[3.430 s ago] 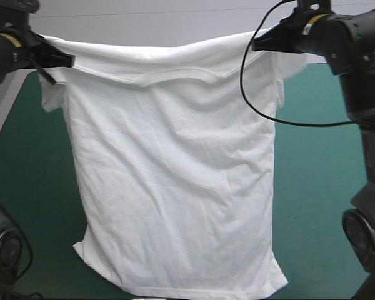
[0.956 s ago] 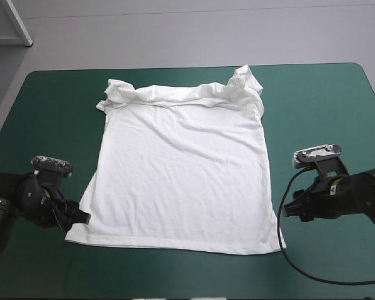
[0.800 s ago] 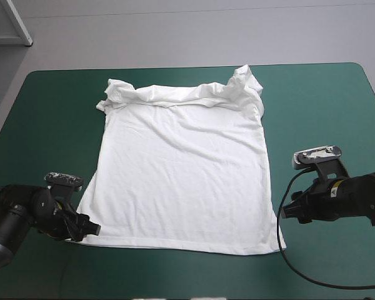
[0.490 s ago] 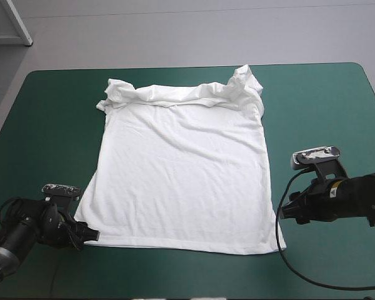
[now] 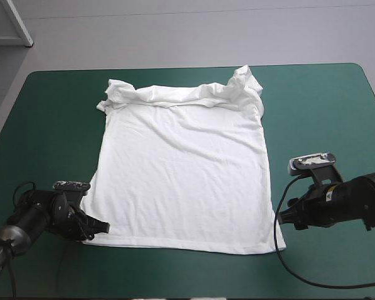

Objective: Fold the cloth

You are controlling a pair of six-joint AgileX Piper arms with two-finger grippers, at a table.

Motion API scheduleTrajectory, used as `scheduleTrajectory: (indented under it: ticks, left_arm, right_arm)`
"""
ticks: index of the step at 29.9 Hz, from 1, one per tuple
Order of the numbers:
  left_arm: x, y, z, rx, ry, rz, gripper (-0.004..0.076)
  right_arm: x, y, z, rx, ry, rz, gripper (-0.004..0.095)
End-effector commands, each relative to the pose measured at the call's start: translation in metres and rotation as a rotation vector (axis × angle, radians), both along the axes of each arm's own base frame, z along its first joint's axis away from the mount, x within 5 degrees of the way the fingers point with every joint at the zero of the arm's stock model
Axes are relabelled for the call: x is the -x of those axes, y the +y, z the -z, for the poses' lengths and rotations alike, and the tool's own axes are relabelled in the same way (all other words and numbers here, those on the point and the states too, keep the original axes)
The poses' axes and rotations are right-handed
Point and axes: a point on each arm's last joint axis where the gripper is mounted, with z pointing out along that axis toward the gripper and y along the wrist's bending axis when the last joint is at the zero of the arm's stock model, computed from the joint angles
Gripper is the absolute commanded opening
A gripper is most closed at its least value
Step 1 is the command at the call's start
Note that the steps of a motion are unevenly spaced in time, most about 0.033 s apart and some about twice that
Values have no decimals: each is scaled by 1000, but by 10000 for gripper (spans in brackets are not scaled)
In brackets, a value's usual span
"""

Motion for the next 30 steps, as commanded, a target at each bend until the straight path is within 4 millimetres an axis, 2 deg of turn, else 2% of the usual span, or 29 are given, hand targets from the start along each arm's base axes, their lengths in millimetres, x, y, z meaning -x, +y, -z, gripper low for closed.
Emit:
scheduleTrajectory:
  ticks: [1,6,11,20,22,23,28,30]
  left_arm:
    - [-4,0,23,-16,4,22,-2]
    - [-3,1,23,-20,15,27,-2]
    - [-3,1,23,-22,19,28,-3]
    - [-2,1,23,-22,21,28,-6]
    - [-2,1,23,-22,21,28,-6]
    - [-2,1,23,-22,21,28,-6]
    - [-2,1,23,-22,21,28,-6]
    - [-2,1,23,-22,21,28,-6]
  right_arm:
    - [-7,3,17,5,40,-2,548]
    - [-19,8,62,4,127,18,548]
    - [-22,17,106,-49,239,4,548]
    - [-27,19,149,-36,310,40,540]
    - [-27,19,158,-25,330,46,469]
    - [-27,18,162,-20,338,49,401]
    - [-21,14,178,2,328,46,-8]
    - [-20,14,180,3,316,46,-15]
